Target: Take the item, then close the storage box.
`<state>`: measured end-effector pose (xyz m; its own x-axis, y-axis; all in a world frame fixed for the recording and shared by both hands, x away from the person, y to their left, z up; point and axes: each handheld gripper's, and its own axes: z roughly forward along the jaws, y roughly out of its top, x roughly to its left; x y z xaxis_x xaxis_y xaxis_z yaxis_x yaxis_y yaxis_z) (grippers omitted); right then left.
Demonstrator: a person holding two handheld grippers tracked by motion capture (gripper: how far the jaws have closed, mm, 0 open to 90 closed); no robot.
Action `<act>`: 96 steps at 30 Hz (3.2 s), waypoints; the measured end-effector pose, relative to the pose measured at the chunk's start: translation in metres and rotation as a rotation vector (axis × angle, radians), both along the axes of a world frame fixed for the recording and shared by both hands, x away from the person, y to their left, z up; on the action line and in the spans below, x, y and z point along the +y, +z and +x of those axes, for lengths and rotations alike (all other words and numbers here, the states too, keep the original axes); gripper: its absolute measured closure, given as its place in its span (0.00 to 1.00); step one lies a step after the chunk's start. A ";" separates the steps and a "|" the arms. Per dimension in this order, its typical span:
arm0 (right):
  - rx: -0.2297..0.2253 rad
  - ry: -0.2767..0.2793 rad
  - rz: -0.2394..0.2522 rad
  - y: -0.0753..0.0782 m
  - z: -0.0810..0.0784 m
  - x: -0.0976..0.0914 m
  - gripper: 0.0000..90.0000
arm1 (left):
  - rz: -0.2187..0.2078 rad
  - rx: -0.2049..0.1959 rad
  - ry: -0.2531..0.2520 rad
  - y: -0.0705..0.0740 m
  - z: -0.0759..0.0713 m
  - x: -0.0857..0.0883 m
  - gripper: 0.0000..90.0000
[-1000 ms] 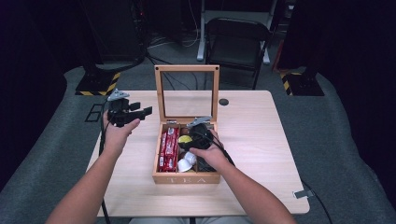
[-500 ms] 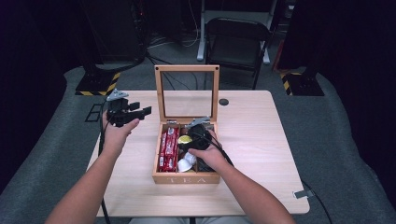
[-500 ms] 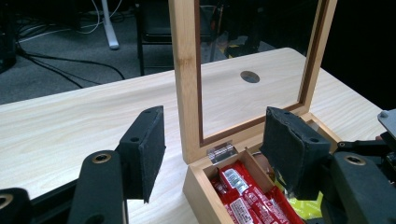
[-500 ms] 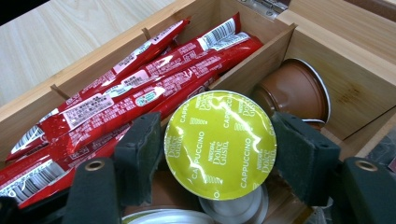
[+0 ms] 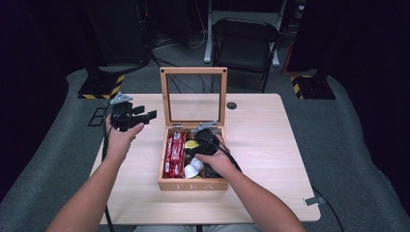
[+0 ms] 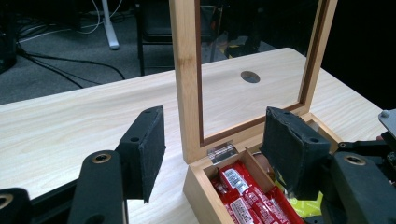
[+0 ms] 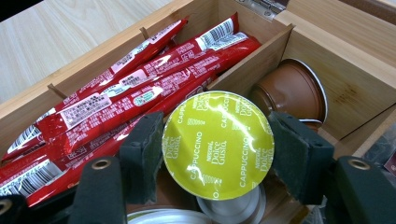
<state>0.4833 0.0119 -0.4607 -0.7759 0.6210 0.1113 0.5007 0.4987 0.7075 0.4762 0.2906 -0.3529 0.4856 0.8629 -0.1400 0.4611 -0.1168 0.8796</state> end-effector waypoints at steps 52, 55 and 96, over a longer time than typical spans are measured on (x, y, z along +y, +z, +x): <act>-0.068 -0.005 0.076 0.051 -0.001 -0.025 0.42 | -0.002 0.008 0.015 0.000 0.002 -0.001 0.44; -0.078 -0.007 0.069 0.053 0.000 -0.028 0.42 | -0.003 0.007 0.017 0.000 0.002 -0.001 0.44; -0.149 -0.184 0.029 0.069 0.006 -0.113 0.42 | 0.004 0.009 0.011 -0.001 0.006 -0.004 0.44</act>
